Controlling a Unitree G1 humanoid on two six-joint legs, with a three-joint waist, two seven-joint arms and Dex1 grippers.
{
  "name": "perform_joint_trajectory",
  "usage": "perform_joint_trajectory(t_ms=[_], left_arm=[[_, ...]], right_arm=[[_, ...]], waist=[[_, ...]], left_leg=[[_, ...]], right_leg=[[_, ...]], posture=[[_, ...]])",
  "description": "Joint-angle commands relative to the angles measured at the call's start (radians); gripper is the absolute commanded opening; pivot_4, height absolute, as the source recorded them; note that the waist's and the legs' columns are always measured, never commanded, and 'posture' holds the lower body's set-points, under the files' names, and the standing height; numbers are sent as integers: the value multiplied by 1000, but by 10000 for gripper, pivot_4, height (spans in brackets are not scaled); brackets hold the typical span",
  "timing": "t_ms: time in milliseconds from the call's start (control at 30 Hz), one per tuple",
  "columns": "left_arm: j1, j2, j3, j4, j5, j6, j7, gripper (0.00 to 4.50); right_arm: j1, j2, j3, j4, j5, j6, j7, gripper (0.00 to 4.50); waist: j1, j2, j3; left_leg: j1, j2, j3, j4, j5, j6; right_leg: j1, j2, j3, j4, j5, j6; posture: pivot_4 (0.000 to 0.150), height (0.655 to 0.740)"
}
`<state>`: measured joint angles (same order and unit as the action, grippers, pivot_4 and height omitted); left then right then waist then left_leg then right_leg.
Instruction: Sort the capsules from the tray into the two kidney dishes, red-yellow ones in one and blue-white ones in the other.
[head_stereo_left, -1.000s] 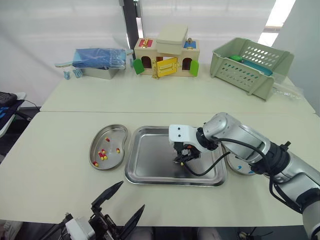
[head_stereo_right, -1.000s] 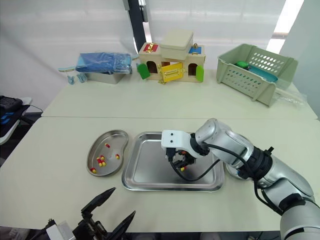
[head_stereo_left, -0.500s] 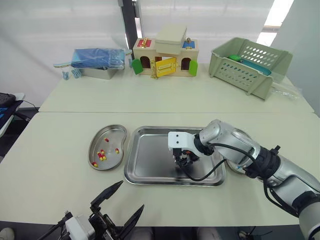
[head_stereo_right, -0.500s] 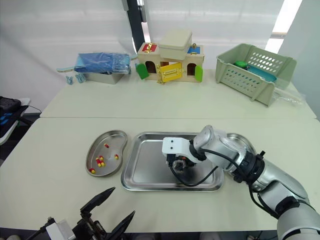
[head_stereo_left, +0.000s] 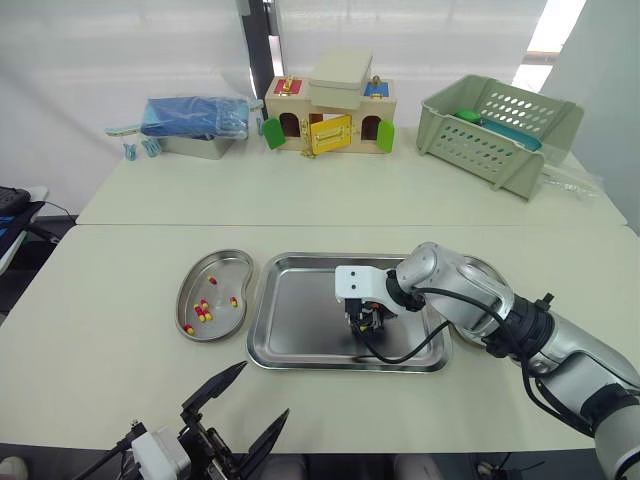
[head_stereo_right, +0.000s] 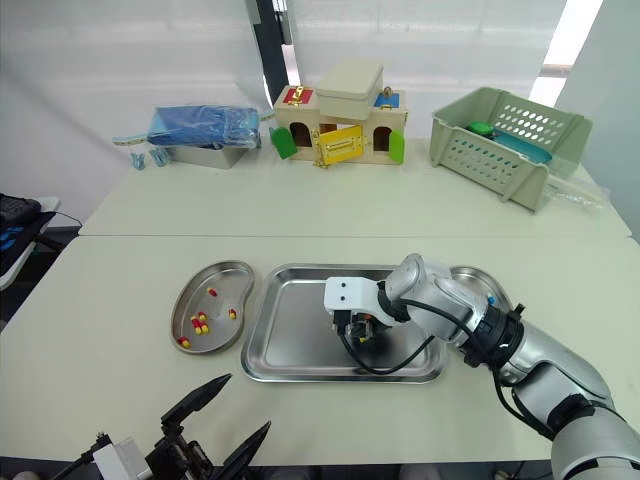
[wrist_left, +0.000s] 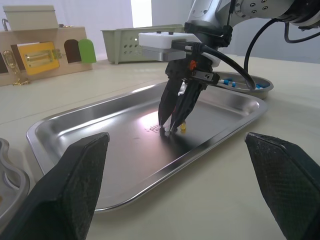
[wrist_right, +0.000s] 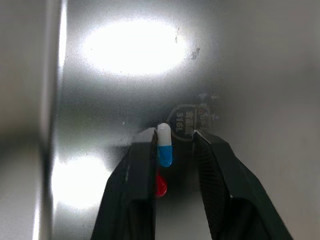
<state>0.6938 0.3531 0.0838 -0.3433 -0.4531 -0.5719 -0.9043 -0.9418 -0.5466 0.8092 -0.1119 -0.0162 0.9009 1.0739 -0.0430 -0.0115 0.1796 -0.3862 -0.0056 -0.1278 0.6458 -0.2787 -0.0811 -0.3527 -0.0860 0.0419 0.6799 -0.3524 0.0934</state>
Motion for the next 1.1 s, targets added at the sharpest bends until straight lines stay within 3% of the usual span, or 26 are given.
perform_joint_trajectory(t_ms=[33, 333, 500, 633, 900, 1100], left_arm=[[9, 7, -3, -9, -7, -14, 5, 45000], [-4, 13, 2, 22, -15, -24, -9, 45000], [-28, 38, -9, 26, -30, -15, -37, 45000], [-70, 86, -32, 26, -45, -20, -103, 45000], [-142, 159, -106, 27, -85, -3, -228, 45000], [-207, 167, -121, 63, -107, 11, -267, 45000]], right_arm=[[14, 4, -3, -16, 0, -1, 21, 656], [20, 21, -63, -40, 30, 25, 41, 237], [44, 22, -236, -95, 146, 66, 49, 237], [138, -78, -467, -224, 280, 112, 69, 237], [477, -394, -807, -297, 349, 29, 67, 237], [634, -493, -863, -263, 313, -27, 15, 237]], waist=[[0, 0, 0], [0, 0, 0], [1, 0, 0], [13, 0, 0], [9, 0, 1], [0, 0, 1]], left_leg=[[0, 0, 0, 0, 0, 0], [0, 0, 0, 0, 0, 0], [0, 0, 0, 0, 0, 0], [-1, 0, -1, 0, 0, 0], [-1, 0, 1, 0, 0, 0], [3, 1, 4, 0, 0, 0]], right_leg=[[0, 0, 0, 0, 0, 0], [0, 0, 0, 0, 0, 0], [0, 0, 0, 0, 0, 0], [0, 0, -1, -1, 0, 0], [1, 0, -1, -1, 0, 0], [3, 0, 2, 0, 0, 0]], posture=[[1500, 7400], [1500, 7400], [1500, 7400], [1500, 7400], [1500, 7400], [1500, 7400]])
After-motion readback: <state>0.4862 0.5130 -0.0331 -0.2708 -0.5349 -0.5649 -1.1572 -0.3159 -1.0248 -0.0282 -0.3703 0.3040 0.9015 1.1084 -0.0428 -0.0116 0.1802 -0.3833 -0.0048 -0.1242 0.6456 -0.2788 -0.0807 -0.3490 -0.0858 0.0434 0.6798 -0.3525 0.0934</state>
